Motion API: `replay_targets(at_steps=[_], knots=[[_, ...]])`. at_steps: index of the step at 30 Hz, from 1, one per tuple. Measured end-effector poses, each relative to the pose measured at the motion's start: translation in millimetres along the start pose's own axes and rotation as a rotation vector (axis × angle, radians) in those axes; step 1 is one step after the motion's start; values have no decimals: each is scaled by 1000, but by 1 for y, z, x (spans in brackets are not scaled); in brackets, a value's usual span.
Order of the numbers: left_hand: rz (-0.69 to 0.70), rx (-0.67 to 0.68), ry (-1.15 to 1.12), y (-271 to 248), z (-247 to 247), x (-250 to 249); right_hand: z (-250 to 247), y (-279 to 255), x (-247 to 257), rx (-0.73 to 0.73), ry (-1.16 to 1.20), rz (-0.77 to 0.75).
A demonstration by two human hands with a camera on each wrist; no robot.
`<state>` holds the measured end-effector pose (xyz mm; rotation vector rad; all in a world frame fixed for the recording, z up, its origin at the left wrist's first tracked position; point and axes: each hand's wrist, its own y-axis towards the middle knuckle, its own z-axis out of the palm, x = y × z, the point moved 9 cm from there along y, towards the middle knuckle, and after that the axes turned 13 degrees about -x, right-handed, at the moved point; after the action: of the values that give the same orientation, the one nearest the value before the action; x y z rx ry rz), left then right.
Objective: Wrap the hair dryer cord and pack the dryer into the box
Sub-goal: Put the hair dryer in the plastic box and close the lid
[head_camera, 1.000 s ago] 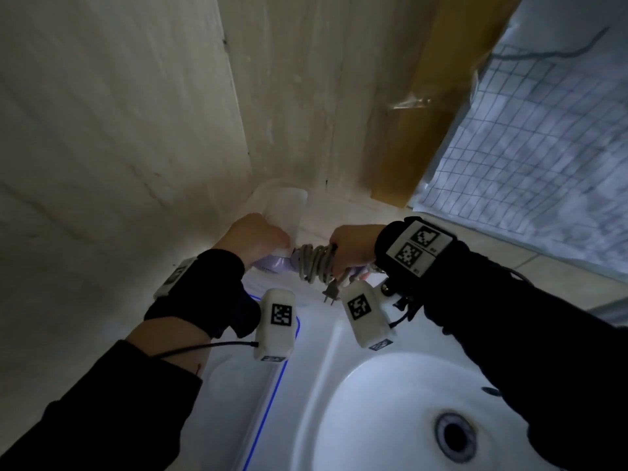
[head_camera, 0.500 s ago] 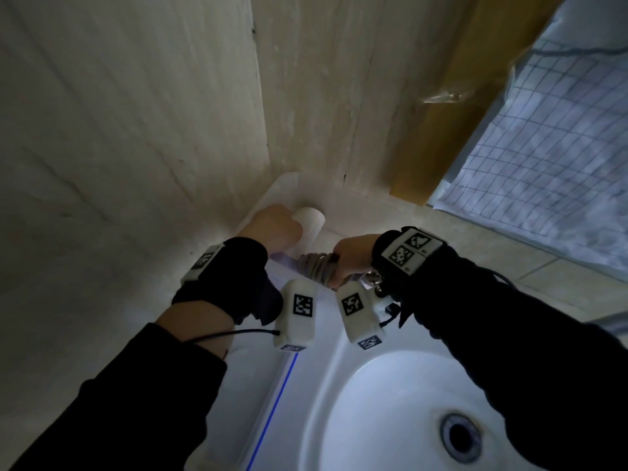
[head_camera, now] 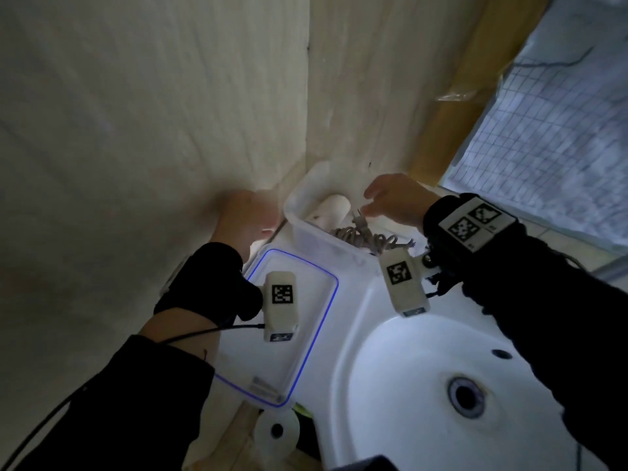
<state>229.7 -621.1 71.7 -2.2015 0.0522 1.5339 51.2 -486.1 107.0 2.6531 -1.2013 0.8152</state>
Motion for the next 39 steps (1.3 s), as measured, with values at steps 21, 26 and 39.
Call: replay_targets(at_steps=[21,26,39], knots=[[-480,-307,-216,-75,-115,238,189,-41,7,142,-155,47],[-583,-344,-284,-74,-110,255,206,-22,-5,164,-130,95],[-573,-323,-219,-74,-107,263,222,-10,-3,247,-35,88]])
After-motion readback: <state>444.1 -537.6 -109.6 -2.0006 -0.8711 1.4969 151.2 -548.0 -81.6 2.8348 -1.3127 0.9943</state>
